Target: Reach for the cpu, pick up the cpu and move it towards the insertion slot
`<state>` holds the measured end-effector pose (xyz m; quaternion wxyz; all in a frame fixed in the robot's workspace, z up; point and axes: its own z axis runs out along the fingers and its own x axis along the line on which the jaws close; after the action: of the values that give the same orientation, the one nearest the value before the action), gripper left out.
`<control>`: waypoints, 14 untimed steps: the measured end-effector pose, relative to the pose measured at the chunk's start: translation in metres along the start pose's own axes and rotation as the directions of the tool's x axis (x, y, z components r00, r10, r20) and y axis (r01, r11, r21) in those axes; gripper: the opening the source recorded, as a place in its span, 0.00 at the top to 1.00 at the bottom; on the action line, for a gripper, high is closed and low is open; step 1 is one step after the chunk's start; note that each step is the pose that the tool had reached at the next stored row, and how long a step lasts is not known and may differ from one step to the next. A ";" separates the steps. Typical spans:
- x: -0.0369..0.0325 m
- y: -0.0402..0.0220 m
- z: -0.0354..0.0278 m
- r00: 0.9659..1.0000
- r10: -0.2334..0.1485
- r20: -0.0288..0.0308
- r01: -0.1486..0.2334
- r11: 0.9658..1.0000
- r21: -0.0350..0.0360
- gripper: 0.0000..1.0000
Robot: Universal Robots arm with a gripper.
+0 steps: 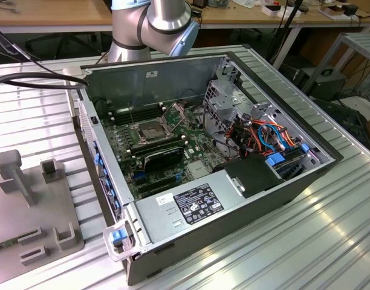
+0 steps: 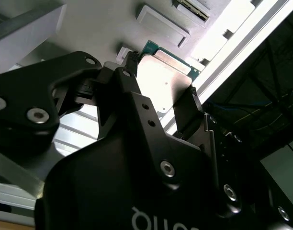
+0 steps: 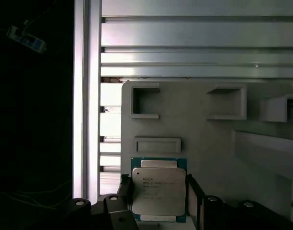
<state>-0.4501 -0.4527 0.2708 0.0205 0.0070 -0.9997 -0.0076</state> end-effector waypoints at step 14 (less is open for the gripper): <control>0.0002 0.0001 -0.0053 1.000 0.000 0.000 0.000 1.000 0.000 0.45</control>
<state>-0.4501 -0.4528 0.2761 0.0205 0.0070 -0.9997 -0.0075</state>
